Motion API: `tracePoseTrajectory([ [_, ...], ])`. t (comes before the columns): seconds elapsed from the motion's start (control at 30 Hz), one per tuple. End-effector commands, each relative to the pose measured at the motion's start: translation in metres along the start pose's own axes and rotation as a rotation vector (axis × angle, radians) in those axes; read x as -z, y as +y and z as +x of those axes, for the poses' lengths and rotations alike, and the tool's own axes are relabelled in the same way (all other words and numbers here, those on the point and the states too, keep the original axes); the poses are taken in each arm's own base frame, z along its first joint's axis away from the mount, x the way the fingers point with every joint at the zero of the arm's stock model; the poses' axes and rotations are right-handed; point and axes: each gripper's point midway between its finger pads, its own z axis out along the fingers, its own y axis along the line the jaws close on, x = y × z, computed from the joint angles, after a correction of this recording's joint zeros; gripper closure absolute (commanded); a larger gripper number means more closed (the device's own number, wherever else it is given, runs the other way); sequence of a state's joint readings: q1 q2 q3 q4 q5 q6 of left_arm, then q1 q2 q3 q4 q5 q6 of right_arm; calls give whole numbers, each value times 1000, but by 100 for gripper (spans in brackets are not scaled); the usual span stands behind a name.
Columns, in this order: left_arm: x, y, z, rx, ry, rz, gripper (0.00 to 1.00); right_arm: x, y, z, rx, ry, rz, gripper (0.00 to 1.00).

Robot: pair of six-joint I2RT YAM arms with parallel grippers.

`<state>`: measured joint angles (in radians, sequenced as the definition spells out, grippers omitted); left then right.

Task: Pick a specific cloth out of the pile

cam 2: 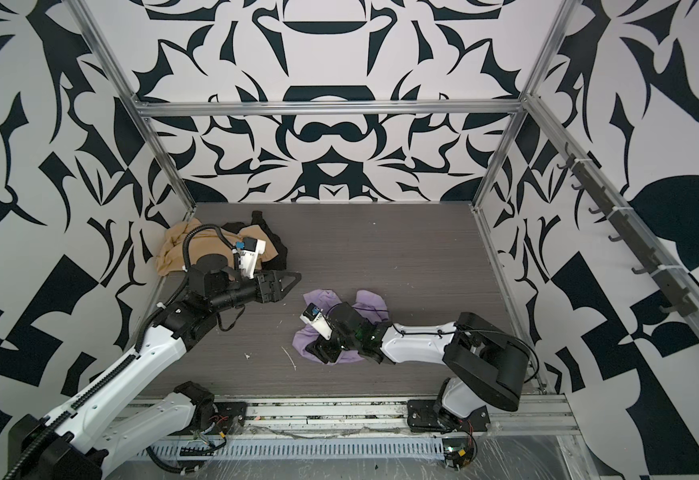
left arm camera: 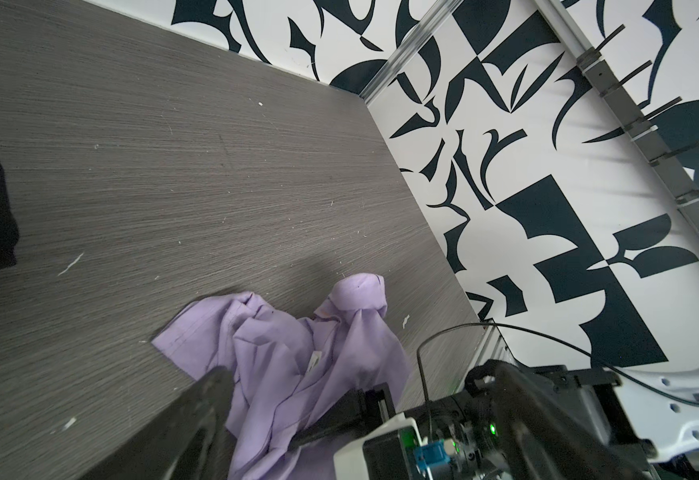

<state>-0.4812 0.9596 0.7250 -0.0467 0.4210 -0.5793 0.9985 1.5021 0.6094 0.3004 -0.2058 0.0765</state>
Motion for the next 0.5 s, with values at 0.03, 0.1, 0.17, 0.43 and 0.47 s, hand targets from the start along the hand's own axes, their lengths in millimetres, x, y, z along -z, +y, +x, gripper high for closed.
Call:
tracePoseTrajectory([
  [0.03, 4, -2, 0, 2, -23, 8, 0, 31, 1, -28, 15, -24, 43, 27],
  [0.1, 6, -3, -1, -3, -29, 7, 0, 54, 3, -41, 23, -40, 65, 24],
  [0.17, 5, -4, 1, 0, -24, 10, 0, 77, 2, -52, 32, -60, 100, 20],
  [0.43, -12, -11, 29, 13, 70, 28, 0, 127, -32, -69, -22, -45, 309, 21],
  [0.47, -14, -12, 33, 27, 89, 29, 0, 132, -39, -69, -41, -38, 340, 21],
])
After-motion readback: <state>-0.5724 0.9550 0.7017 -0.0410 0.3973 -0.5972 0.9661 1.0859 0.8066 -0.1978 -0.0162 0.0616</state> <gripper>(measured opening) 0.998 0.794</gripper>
